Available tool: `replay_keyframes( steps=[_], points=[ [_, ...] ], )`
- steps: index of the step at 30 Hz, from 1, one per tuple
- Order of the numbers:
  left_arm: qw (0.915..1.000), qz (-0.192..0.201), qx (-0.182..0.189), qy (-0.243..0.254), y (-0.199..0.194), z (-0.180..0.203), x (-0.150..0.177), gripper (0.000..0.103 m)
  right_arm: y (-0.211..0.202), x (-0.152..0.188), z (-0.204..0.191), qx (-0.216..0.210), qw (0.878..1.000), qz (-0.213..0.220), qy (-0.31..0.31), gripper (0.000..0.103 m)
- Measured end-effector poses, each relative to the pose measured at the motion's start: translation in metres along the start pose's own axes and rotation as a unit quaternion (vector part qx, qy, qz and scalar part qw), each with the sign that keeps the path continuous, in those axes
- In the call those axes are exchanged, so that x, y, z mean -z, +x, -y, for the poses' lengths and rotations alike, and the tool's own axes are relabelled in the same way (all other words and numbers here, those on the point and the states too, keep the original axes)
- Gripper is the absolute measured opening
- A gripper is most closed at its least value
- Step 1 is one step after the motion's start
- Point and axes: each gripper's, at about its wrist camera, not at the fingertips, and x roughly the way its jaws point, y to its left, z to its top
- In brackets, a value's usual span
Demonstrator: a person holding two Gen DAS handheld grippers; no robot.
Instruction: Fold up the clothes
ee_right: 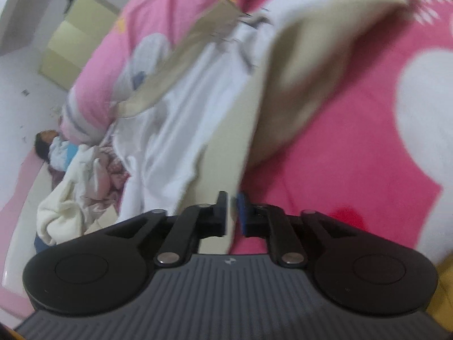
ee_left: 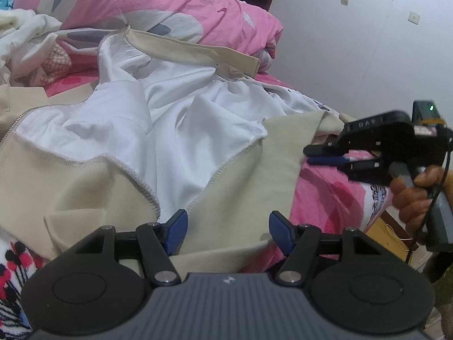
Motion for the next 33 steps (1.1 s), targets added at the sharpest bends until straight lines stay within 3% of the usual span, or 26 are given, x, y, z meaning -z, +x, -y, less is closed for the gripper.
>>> replay_keyframes(
  steps=[1,5,10,14,15,17,18,21,27,30,33],
  points=[
    [1.0000,0.000,0.001,-0.003,0.000,-0.001,0.000,0.064,0.001,0.001,0.003,-0.002,1.000,-0.001,0.009,0.031],
    [1.0000,0.002,-0.004,-0.006,0.001,0.001,0.000,0.064,0.009,0.000,0.013,-0.029,0.999,0.000,0.037,0.042],
    [0.9999,-0.005,-0.003,0.013,0.004,0.006,0.000,0.072,0.019,-0.010,0.004,-0.061,0.998,-0.012,0.019,0.046],
    [0.9994,-0.011,-0.015,0.028,0.008,0.012,0.001,0.076,0.038,-0.013,-0.003,-0.051,0.998,-0.026,-0.014,0.047],
    [0.9991,-0.013,-0.022,0.035,0.009,0.015,0.001,0.076,0.042,-0.014,-0.003,-0.053,0.998,-0.027,-0.019,0.045],
    [0.9976,-0.016,-0.039,0.054,0.011,0.022,0.003,0.074,0.048,-0.014,-0.005,-0.062,0.997,-0.031,-0.026,0.022],
    [0.9964,-0.018,-0.051,0.065,0.013,0.026,0.003,0.072,0.050,-0.014,-0.006,-0.071,0.996,-0.036,-0.028,0.003],
    [0.9910,-0.020,-0.094,0.093,0.017,0.036,0.006,0.054,0.044,-0.013,-0.016,-0.108,0.993,-0.035,-0.041,0.002],
    [0.9850,-0.014,-0.126,0.117,0.015,0.045,0.008,0.036,-0.005,-0.013,-0.041,-0.195,0.979,-0.009,-0.053,0.001],
    [0.9847,-0.010,-0.130,0.116,0.010,0.045,0.008,0.018,-0.027,-0.005,-0.039,-0.204,0.977,-0.011,-0.055,0.001],
    [0.9872,-0.003,-0.124,0.101,-0.005,0.039,0.009,0.007,-0.039,0.009,-0.022,-0.196,0.980,-0.026,-0.039,0.001]
  ],
)
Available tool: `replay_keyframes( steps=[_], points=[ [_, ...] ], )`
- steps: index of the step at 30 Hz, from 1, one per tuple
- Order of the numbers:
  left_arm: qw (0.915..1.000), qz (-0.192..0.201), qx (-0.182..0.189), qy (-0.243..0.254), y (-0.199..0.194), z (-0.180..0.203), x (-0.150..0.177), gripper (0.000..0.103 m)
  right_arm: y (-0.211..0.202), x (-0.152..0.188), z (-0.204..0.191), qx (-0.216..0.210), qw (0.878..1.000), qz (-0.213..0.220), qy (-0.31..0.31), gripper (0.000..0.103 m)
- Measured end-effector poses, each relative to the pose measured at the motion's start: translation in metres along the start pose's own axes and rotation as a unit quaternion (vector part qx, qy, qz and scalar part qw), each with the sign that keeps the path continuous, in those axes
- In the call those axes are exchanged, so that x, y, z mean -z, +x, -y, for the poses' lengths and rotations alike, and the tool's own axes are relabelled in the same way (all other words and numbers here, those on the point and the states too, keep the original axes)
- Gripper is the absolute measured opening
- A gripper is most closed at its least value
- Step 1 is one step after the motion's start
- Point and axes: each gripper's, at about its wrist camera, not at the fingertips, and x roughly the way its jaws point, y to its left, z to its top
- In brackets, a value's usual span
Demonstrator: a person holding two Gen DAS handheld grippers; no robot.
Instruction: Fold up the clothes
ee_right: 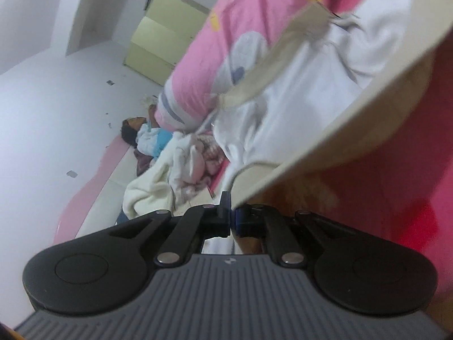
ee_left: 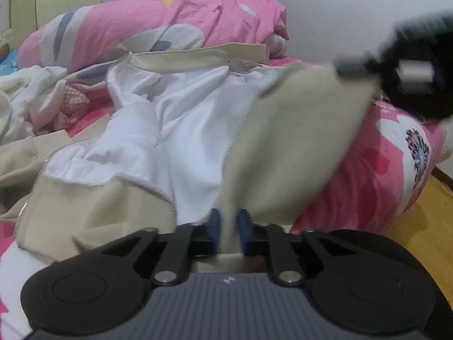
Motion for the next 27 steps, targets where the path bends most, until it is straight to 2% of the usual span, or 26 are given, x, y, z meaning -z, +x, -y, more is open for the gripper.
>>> replay_keyframes(
  steps=[2,6,10,12,14,16,17,19,20,21,22,23,24,25,27],
  points=[
    [0.9998,0.006,0.009,-0.015,-0.013,-0.009,0.000,0.006,-0.008,0.013,0.011,0.006,1.000,-0.008,0.023,0.001],
    [0.9983,0.013,0.037,-0.042,-0.045,-0.025,-0.005,0.005,-0.026,0.028,0.020,-0.007,0.999,-0.009,0.052,0.001],
    [0.9977,0.007,0.062,-0.028,-0.064,-0.021,-0.009,0.000,-0.042,0.028,0.019,0.001,0.999,-0.003,0.039,0.001],
    [0.9971,-0.010,0.076,-0.009,-0.063,-0.013,-0.003,0.000,-0.049,0.030,0.025,0.022,0.999,-0.004,0.034,0.001],
    [0.9966,-0.044,0.068,0.013,-0.050,-0.006,0.006,0.001,-0.050,0.035,0.037,0.060,0.997,-0.018,0.034,0.001],
    [0.9948,-0.077,0.065,0.014,-0.038,-0.006,0.012,0.005,-0.052,0.040,0.050,0.098,0.994,-0.033,0.034,0.002],
    [0.9938,-0.087,0.068,0.003,-0.034,-0.009,0.013,0.007,-0.053,0.042,0.056,0.117,0.992,-0.040,0.034,0.003],
    [0.9929,-0.085,0.080,-0.023,-0.035,-0.018,0.009,0.013,-0.059,0.042,0.058,0.147,0.988,-0.049,0.023,0.005],
    [0.9927,-0.077,0.086,-0.035,-0.038,-0.023,0.005,0.022,-0.065,0.040,0.057,0.158,0.986,-0.048,0.013,0.006],
    [0.9925,-0.066,0.091,-0.047,-0.040,-0.028,0.001,0.035,-0.074,0.036,0.054,0.165,0.985,-0.041,0.001,0.008],
    [0.9920,-0.055,0.097,-0.058,-0.043,-0.032,-0.003,0.041,-0.085,0.030,0.050,0.173,0.984,-0.031,-0.008,0.016],
    [0.9913,-0.045,0.103,-0.070,-0.046,-0.037,-0.007,0.052,-0.090,0.023,0.045,0.178,0.984,-0.021,-0.023,0.019],
    [0.9909,-0.034,0.103,-0.080,-0.046,-0.041,-0.012,0.058,-0.092,0.015,0.039,0.180,0.983,-0.011,-0.042,0.027],
    [0.9911,-0.024,0.099,-0.086,-0.044,-0.044,-0.018,0.060,-0.093,0.007,0.032,0.182,0.981,0.000,-0.060,0.032],
    [0.9932,-0.006,0.075,-0.089,-0.033,-0.047,-0.030,0.070,-0.096,-0.009,0.019,0.186,0.977,0.022,-0.098,0.036]
  ],
)
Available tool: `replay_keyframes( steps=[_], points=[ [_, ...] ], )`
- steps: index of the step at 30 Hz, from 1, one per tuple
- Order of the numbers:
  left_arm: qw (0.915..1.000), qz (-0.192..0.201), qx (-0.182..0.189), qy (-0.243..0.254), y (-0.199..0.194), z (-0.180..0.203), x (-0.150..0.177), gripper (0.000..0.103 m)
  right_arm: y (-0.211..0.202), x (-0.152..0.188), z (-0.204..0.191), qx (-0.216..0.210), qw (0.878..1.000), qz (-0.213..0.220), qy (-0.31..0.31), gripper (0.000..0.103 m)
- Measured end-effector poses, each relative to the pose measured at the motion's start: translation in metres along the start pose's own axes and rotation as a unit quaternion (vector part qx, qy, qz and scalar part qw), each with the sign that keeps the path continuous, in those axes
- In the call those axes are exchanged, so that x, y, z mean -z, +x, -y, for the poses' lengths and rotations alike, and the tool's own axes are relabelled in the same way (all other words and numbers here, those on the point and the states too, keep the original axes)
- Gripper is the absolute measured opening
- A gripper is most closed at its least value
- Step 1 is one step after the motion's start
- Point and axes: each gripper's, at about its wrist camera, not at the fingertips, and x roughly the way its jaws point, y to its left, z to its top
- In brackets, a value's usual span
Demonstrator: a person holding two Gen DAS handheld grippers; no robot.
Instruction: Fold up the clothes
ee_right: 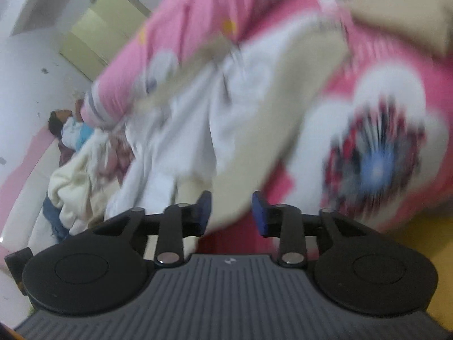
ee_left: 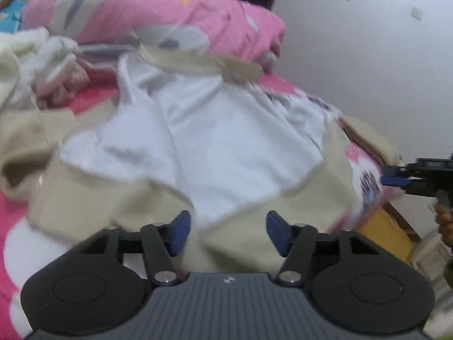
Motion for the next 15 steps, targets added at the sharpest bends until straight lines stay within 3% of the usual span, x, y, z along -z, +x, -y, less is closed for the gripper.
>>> replay_keyframes(
  steps=[2,7,15],
  points=[
    [0.9993,0.010,-0.036,0.002,0.015,-0.001,-0.013,0.071,0.002,-0.016,-0.010,0.009,0.999,0.020,-0.039,0.044],
    [0.9920,-0.001,-0.125,0.019,0.066,-0.011,-0.037,0.071,0.082,-0.047,-0.046,0.057,0.984,0.001,-0.167,0.053],
    [0.9850,-0.023,-0.169,0.025,0.108,-0.021,-0.038,0.074,0.212,-0.075,-0.064,0.134,0.937,-0.081,-0.312,0.052]
  ],
)
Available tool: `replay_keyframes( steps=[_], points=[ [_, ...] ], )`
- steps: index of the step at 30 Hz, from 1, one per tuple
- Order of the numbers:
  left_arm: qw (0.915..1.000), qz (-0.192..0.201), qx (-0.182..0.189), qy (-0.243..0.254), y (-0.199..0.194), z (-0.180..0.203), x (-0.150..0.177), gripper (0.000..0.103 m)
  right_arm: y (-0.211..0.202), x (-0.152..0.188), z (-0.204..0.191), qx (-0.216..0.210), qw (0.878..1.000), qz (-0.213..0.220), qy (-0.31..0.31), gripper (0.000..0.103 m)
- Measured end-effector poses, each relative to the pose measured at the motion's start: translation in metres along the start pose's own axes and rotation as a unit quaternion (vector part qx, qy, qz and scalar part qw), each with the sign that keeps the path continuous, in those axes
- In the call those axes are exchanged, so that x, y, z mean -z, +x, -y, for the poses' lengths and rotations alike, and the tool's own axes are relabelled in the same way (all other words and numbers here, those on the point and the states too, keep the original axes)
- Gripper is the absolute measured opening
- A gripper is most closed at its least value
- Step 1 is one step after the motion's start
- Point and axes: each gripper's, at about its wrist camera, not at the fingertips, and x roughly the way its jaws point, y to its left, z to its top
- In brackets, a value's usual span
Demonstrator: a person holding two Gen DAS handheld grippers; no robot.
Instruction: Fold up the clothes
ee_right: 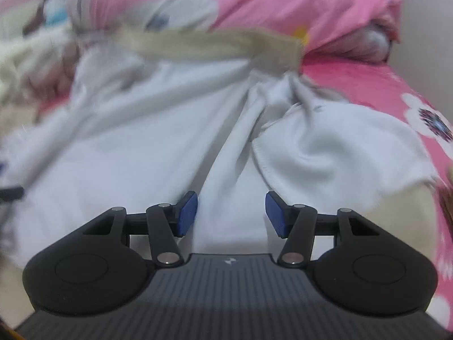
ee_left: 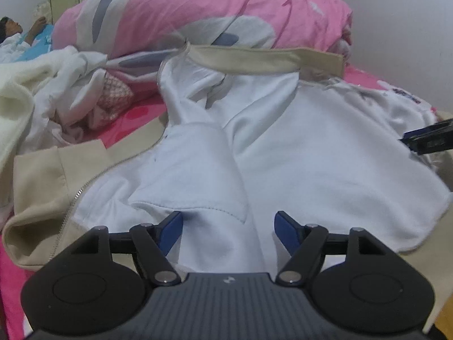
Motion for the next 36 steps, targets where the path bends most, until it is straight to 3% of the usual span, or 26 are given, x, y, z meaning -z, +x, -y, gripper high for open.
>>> replay_keyframes(
  steps=[2,3,4,5,7,9,13,17,21,27,32,33,36],
  points=[
    [0.9999,-0.001,-0.015,0.005,0.006,-0.001,0.003,0.074,0.007,-0.001,-0.002,0.016,1.000,-0.003,-0.016,0.050],
    [0.9997,-0.002,-0.023,0.005,0.007,-0.002,0.004,0.074,0.007,-0.001,-0.003,0.026,0.999,-0.001,-0.023,0.038],
    [0.9995,-0.003,-0.030,0.003,0.008,-0.003,0.005,0.074,0.008,-0.001,-0.003,0.035,0.999,0.001,-0.030,0.011],
    [0.9995,-0.004,-0.030,-0.003,0.008,-0.006,0.005,0.074,0.009,-0.001,-0.004,0.045,0.998,0.003,-0.037,0.001],
    [0.9996,-0.006,-0.024,-0.015,0.006,-0.011,0.004,0.074,0.007,-0.001,-0.004,0.077,0.995,0.010,-0.057,0.001],
    [0.9995,-0.008,-0.020,-0.024,0.003,-0.016,0.004,0.074,-0.003,0.003,0.002,0.136,0.987,0.021,-0.088,0.001],
    [0.9992,-0.015,-0.019,-0.032,-0.001,-0.024,0.006,0.074,-0.019,0.003,0.034,0.162,0.985,0.023,-0.057,0.001],
    [0.9991,-0.017,-0.026,-0.030,-0.005,-0.027,0.006,0.073,-0.026,0.007,0.036,0.228,0.968,0.032,-0.096,0.001],
    [0.9989,-0.016,-0.038,-0.023,-0.005,-0.028,0.007,0.074,-0.033,0.010,0.045,0.251,0.963,0.032,-0.095,0.001],
    [0.9979,-0.014,-0.044,-0.046,-0.011,-0.041,0.008,0.074,-0.012,0.020,0.059,0.286,0.952,0.005,-0.106,0.001],
    [0.9963,-0.014,-0.043,-0.073,-0.016,-0.052,0.012,0.073,0.008,0.026,0.061,0.291,0.948,-0.022,-0.129,0.003],
    [0.9965,-0.014,-0.044,-0.070,-0.017,-0.052,0.013,0.073,0.005,0.025,0.058,0.292,0.947,-0.021,-0.135,0.007],
    [0.9972,-0.010,-0.049,-0.055,-0.021,-0.050,0.016,0.074,-0.025,0.019,0.050,0.296,0.946,0.001,-0.130,0.038]
  ],
)
